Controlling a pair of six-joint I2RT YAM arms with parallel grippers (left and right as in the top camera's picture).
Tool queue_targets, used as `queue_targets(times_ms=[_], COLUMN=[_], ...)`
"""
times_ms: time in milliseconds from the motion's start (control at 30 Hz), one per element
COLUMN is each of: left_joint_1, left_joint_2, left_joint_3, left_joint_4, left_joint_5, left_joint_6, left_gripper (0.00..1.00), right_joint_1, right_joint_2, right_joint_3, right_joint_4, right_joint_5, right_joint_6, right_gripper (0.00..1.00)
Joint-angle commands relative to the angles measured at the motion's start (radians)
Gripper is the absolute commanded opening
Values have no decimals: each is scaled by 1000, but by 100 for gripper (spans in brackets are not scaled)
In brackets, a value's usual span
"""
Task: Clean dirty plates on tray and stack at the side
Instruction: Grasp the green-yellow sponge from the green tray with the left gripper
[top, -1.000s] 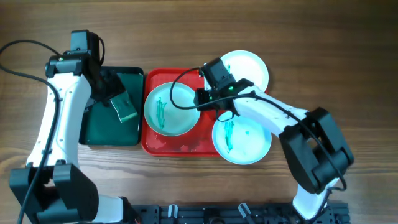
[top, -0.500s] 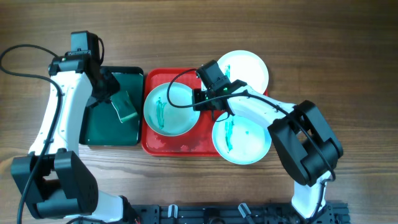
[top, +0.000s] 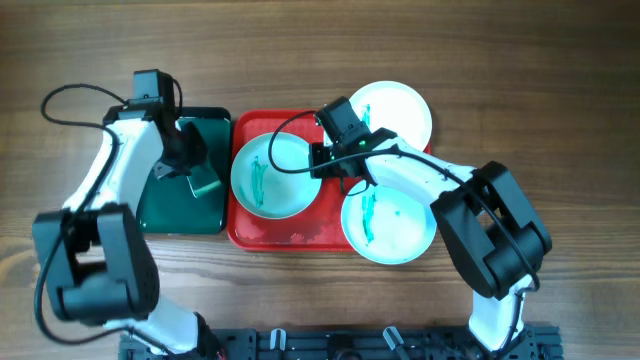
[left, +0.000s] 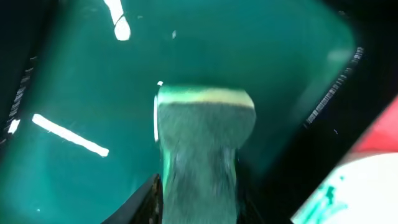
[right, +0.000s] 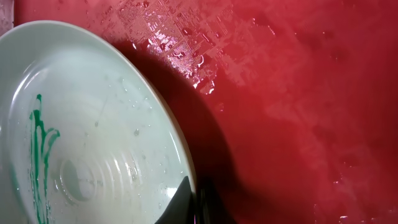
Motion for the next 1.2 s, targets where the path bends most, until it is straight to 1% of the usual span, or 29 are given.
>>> queue_targets(times_ms=[0, 67, 233, 267, 333, 467, 600, 667, 733, 833, 867, 933, 1000, 1167], left_joint_1=[3, 2, 2, 2, 2, 3, 11, 5, -4, -31, -49, -82, -114, -208], left_joint_2=[90, 120, 144, 146, 146, 122, 36, -18, -56, -115, -116, -108, -98, -44], left_joint_3=[-12, -12, -12, -12, -12, 5, 107, 177, 214, 219, 219, 208, 192, 138], left_joint_4=[30, 43, 45, 42, 34, -15, -108, -172, -212, -232, -242, -244, -230, -145], left_joint_5=[23, 56, 97, 97, 97, 96, 97, 112, 112, 140, 150, 150, 165, 180], left_joint_6=[27, 57, 106, 106, 105, 106, 107, 159, 185, 235, 240, 241, 266, 274], left_gripper=[25, 22, 22, 19, 4, 4, 4, 4, 4, 4, 4, 4, 4, 4], right_joint_1=[5, 5, 5, 5, 5, 5, 3, -7, -27, -74, -90, -108, -115, -116], right_joint_2=[43, 43, 43, 43, 43, 43, 42, 38, 31, 26, 26, 26, 26, 26], right_joint_3=[-1, -1, -1, -1, -1, -1, -1, 0, 0, 0, 0, -1, -1, -1], right_joint_4=[-21, -20, -20, -20, -22, -29, -34, -48, -61, -88, -95, -107, -113, -125], right_joint_5=[9, 9, 10, 10, 9, 9, 9, -1, -47, -133, -172, -221, -253, -261], right_joint_6=[11, 11, 11, 12, 11, 11, 11, 11, 10, -1, -27, -68, -95, -121], right_gripper=[4, 4, 4, 4, 4, 4, 4, 4, 4, 4, 4, 4, 4, 4])
